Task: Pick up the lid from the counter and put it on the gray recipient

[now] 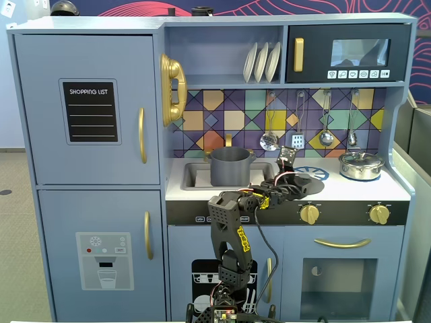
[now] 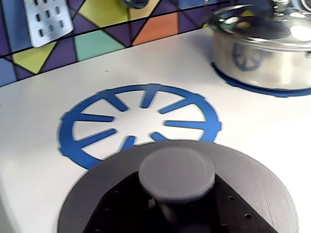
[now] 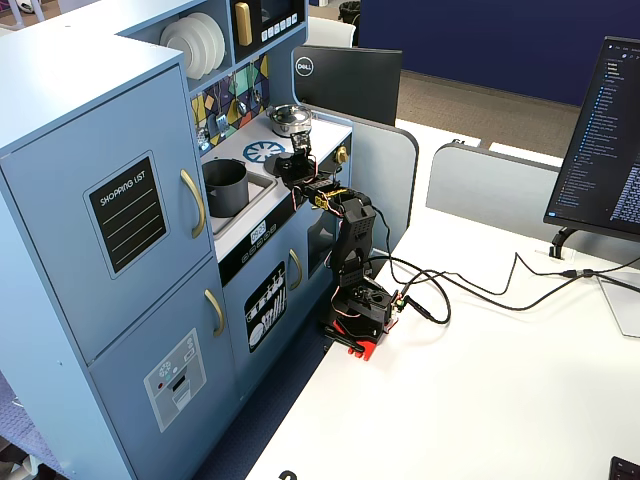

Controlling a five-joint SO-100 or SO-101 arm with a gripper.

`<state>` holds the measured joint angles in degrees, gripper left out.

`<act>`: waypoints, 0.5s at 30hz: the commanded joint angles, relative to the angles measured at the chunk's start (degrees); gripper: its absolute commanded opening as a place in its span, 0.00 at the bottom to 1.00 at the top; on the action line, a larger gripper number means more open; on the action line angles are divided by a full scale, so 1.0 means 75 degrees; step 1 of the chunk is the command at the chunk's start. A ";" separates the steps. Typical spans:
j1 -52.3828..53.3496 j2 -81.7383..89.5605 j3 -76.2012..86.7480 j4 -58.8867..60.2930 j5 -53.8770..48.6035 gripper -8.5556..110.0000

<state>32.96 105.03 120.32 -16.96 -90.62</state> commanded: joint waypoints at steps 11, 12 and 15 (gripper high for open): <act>-0.1113 0.1770 -0.2520 0.1969 -0.0176 0.07; -0.1277 0.1910 -0.2543 0.2133 -0.0164 0.07; -0.1828 0.2238 -0.2520 0.2461 -0.0164 0.07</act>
<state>23.47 115.75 106.26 -0.35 -91.93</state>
